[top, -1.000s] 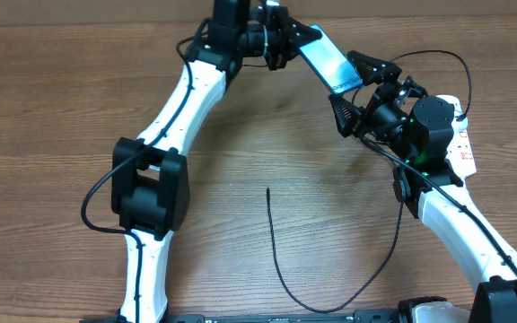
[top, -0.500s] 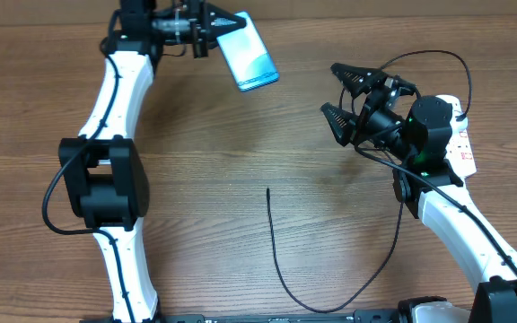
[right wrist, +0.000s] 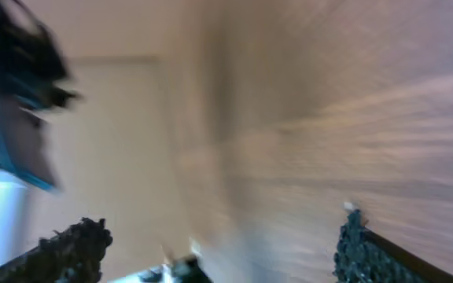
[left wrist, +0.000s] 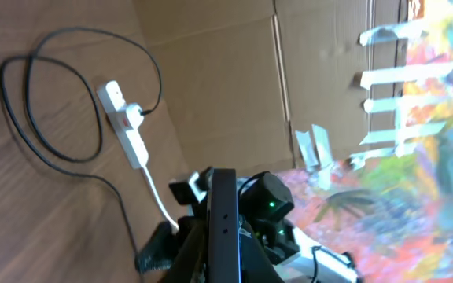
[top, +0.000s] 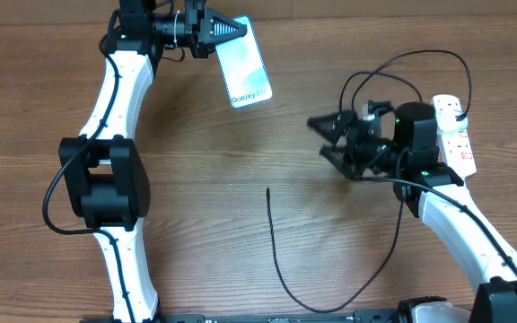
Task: Plug charger to phone and switch on socket
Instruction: 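Open the right gripper and pull the left gripper back with the phone, then lower the right gripper over the black cable's connector end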
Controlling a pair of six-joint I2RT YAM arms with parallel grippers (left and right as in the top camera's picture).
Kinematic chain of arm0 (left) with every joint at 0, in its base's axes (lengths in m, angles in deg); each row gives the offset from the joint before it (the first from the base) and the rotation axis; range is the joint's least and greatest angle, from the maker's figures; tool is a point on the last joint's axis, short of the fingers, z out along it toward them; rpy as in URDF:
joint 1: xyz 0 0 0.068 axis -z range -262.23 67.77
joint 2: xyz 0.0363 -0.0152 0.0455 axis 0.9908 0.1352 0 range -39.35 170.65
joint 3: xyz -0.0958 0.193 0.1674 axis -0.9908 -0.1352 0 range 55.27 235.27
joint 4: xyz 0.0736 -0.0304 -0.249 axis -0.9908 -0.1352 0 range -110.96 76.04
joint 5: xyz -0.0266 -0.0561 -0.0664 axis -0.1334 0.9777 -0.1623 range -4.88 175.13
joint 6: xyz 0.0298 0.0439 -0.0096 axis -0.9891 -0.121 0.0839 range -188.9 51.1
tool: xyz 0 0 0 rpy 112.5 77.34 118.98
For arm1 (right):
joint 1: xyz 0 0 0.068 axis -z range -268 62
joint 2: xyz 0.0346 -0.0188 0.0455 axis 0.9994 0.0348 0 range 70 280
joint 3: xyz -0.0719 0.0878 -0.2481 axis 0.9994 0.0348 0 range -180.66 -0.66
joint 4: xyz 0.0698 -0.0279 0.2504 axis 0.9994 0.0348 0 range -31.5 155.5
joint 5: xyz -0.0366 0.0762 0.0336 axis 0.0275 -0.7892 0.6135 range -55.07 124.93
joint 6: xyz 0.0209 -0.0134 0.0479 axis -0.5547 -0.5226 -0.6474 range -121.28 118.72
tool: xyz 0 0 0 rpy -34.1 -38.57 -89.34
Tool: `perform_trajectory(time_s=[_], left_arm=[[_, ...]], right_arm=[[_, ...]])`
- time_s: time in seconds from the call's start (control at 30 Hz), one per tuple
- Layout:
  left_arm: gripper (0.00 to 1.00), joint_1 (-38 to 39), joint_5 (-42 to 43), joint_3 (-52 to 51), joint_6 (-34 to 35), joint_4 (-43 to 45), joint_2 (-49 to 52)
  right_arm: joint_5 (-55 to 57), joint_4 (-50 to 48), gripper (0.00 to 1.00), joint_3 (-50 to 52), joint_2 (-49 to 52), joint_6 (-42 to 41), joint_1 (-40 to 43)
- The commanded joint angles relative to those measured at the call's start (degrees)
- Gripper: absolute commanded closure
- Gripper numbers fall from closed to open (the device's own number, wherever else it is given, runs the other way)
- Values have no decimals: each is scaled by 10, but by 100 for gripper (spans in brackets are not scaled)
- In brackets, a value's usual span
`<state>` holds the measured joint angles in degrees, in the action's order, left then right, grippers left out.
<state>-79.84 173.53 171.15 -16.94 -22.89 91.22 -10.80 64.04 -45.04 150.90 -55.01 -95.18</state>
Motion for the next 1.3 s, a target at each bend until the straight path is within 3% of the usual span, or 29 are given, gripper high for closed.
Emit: perform_trajectory(time_s=[0.0,0.37,0.53,0.9,1.27], left_arm=[[96,3,23,9,-69,-1,-2],[96,1,23,9,-71,-42,-2],[96,-3,23,9,-70,-50,-2],[96,-6,22,9,-70,-50,-2],[96,-27,14,9,-70,-50,-2]], right_arm=[[12,69,6,-6,-5,183,-17],[273,193,6,-39,-5,239,-179],[353,255,12,-56,-4,243,-217],[444,300,18,-111,87,236,-302],[457,333,20,-178,189,205,-340]])
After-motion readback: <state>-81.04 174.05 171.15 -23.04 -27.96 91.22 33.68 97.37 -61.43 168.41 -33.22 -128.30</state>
